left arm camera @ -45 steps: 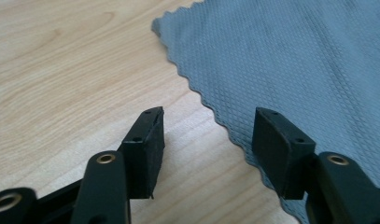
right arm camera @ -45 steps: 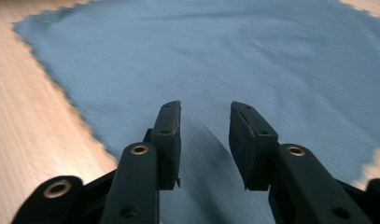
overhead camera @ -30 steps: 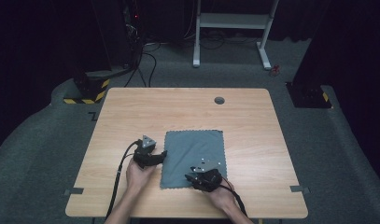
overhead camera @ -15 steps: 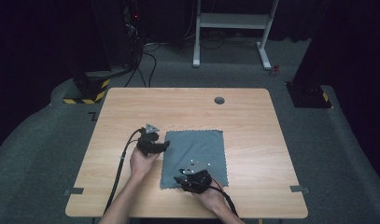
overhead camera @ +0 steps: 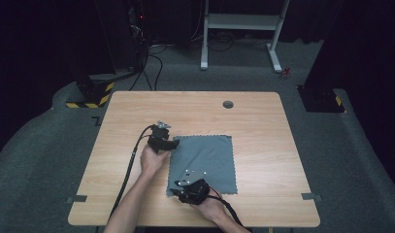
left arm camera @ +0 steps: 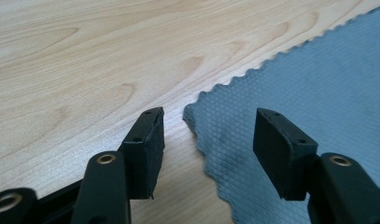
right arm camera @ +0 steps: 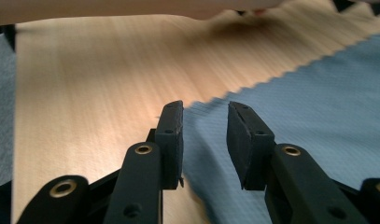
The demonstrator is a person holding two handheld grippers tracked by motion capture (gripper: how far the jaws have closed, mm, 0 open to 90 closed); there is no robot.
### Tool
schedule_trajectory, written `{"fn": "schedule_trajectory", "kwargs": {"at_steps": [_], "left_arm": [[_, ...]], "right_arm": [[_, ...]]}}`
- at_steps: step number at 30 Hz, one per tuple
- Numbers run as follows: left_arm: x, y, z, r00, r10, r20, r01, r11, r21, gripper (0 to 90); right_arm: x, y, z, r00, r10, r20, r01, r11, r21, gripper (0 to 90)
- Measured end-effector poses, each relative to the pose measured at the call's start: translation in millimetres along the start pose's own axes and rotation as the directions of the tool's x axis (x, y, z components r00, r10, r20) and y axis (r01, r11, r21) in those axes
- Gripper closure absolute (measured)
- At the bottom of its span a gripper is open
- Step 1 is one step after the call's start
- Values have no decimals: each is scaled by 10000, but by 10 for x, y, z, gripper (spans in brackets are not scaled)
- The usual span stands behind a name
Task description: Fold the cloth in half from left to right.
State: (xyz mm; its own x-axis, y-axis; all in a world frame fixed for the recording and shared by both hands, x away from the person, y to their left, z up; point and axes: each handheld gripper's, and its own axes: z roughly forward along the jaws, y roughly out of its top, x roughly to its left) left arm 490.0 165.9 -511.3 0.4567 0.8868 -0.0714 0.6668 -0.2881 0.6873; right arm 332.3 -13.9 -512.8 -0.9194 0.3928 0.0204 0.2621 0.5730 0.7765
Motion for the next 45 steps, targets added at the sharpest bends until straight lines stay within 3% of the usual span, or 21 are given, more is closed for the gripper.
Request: {"fn": "schedule_trajectory", "kwargs": {"at_steps": [8, 15, 19, 25, 31, 34, 45], "left_arm": [[3, 37, 59, 9998, 128, -165, -128, 9999, 45, 468], [41, 35, 84, 9993, 96, -354, -97, 10000, -19, 483], [36, 35, 93, 9981, 186, -591, -193, 9998, -112, 545], [-4, 38, 92, 9985, 405, -359, -409, 9991, -111, 697], [1, 44, 100, 9995, 279, 116, -277, 9996, -103, 885], [51, 51, 102, 9993, -68, 378, 71, 9999, -80, 894], [77, 174, 15, 9979, -73, 638, 92, 9995, -297, 897]], "right_arm": [[142, 28, 139, 9989, -361, -284, 373, 9984, 436, 646], [228, 26, 213, 9981, -618, 28, 615, 9954, 737, 622], [233, 32, 215, 9975, -668, 244, 648, 9951, 752, 679], [286, 38, 209, 9932, -1047, 501, 1003, 9914, 840, 837], [291, 42, 213, 9909, -1166, 666, 1107, 9901, 858, 899], [293, 36, 211, 9920, -1089, 631, 1037, 9913, 808, 900], [237, 86, 74, 9971, -648, 396, 636, 9975, 322, 900]]}}
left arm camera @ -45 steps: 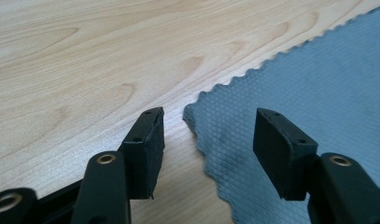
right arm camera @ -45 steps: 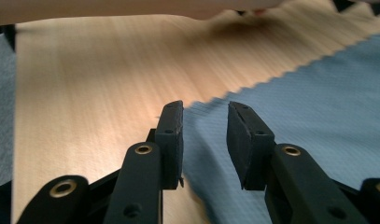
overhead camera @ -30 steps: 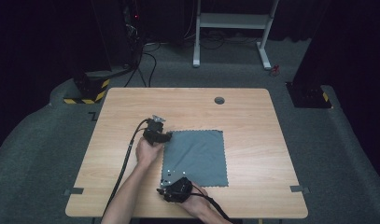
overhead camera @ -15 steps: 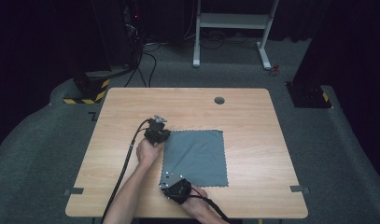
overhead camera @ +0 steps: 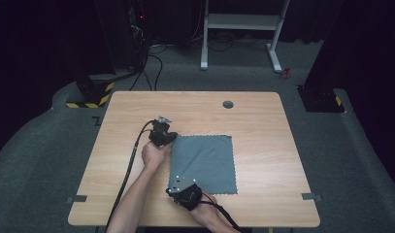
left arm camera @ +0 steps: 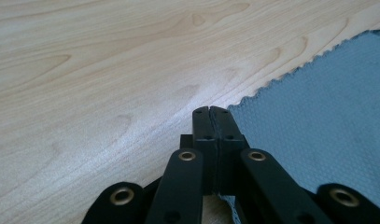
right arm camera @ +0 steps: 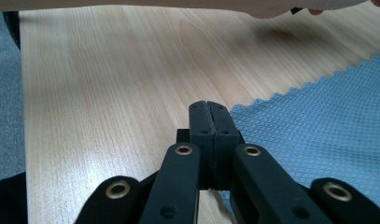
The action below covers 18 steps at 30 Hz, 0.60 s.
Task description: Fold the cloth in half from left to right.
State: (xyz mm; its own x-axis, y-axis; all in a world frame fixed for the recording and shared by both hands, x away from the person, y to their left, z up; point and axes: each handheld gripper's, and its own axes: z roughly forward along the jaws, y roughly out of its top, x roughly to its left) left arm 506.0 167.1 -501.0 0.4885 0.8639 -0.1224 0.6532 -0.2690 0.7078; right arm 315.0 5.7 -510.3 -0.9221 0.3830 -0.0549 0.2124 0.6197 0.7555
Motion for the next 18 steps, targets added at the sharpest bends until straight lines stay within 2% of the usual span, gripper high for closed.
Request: {"fn": "schedule_trajectory", "kwargs": {"at_steps": [2, 11, 18], "left_arm": [[13, 11, -19, 9999, -121, 94, 122, 9999, -77, 897], [72, 27, -65, 9998, -142, 129, 144, 9998, -157, 899], [113, 29, -81, 9993, -321, 171, 324, 9993, -185, 899]], "right_arm": [[0, 13, -14, 10000, 0, 20, 0, 10000, -14, 900], [-2, 88, -9, 9998, -198, -53, 197, 9998, -56, 900], [-12, 159, 2, 9999, -62, -161, 61, 10000, -57, 900]]}}
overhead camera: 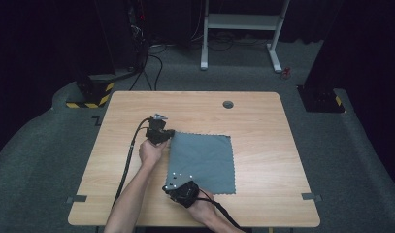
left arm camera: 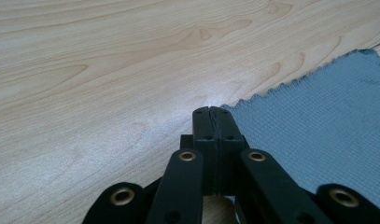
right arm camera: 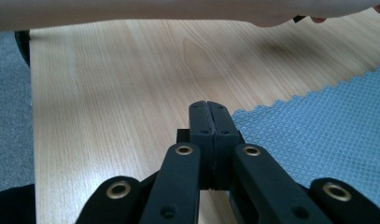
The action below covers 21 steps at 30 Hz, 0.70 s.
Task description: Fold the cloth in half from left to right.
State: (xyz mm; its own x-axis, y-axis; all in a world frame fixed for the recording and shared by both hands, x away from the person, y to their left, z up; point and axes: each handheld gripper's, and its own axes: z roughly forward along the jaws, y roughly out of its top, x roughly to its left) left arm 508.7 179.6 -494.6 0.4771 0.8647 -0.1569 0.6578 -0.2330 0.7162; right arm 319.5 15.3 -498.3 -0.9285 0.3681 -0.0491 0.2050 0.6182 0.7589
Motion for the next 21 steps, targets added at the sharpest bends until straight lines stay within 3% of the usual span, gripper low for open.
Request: {"fn": "schedule_trajectory", "kwargs": {"at_steps": [12, 21], "left_arm": [[58, 26, -152, 9997, 240, -92, -241, 9997, -69, 899], [-140, 119, -32, 9978, 655, -59, -655, 9979, -15, 896]], "right_arm": [[29, 107, 19, 9993, 137, -350, -152, 9991, -407, 900], [-54, -49, -178, 9984, 553, -117, -560, 9959, -712, 900]]}}
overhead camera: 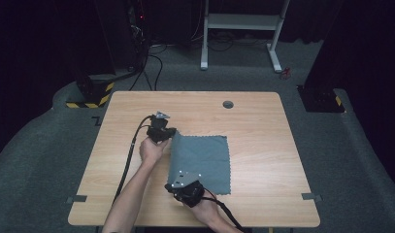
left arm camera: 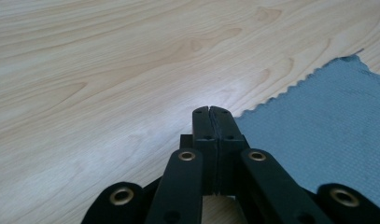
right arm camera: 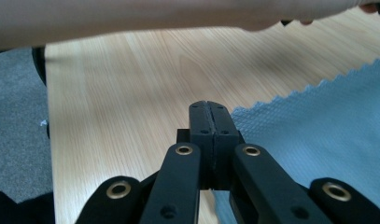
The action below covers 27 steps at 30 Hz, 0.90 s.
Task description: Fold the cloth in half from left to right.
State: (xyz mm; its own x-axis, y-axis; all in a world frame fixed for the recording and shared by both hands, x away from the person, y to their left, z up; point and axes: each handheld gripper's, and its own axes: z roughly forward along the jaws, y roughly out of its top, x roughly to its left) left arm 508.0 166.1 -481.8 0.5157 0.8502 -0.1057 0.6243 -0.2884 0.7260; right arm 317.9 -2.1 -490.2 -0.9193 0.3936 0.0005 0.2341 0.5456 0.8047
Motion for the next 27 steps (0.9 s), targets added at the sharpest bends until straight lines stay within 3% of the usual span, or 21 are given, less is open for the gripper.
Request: {"fn": "schedule_trajectory", "kwargs": {"at_steps": [2, 7, 12, 14, 27], "left_arm": [[-34, 17, 36, 9996, -117, 241, 120, 9999, -119, 896], [-150, 55, 140, 9992, 178, 360, -179, 9998, 28, 896], [-258, 121, 200, 9982, 433, 410, -435, 9990, 53, 894], [-284, 137, 228, 9980, 341, 529, -347, 9994, 93, 895], [-568, 269, 463, 9931, 752, 904, -768, 9969, 142, 896]], "right_arm": [[-17, -57, -36, 9999, 129, 59, -129, 9999, -26, 900], [-66, -216, -164, 9988, 335, 359, -329, 9993, -165, 900], [-124, -354, -266, 9970, 498, 601, -501, 9987, 31, 900], [-159, -423, -315, 9956, 612, 709, -621, 9980, 106, 900], [-318, -714, -636, 9831, 1214, 1372, -1239, 9922, 101, 900]]}}
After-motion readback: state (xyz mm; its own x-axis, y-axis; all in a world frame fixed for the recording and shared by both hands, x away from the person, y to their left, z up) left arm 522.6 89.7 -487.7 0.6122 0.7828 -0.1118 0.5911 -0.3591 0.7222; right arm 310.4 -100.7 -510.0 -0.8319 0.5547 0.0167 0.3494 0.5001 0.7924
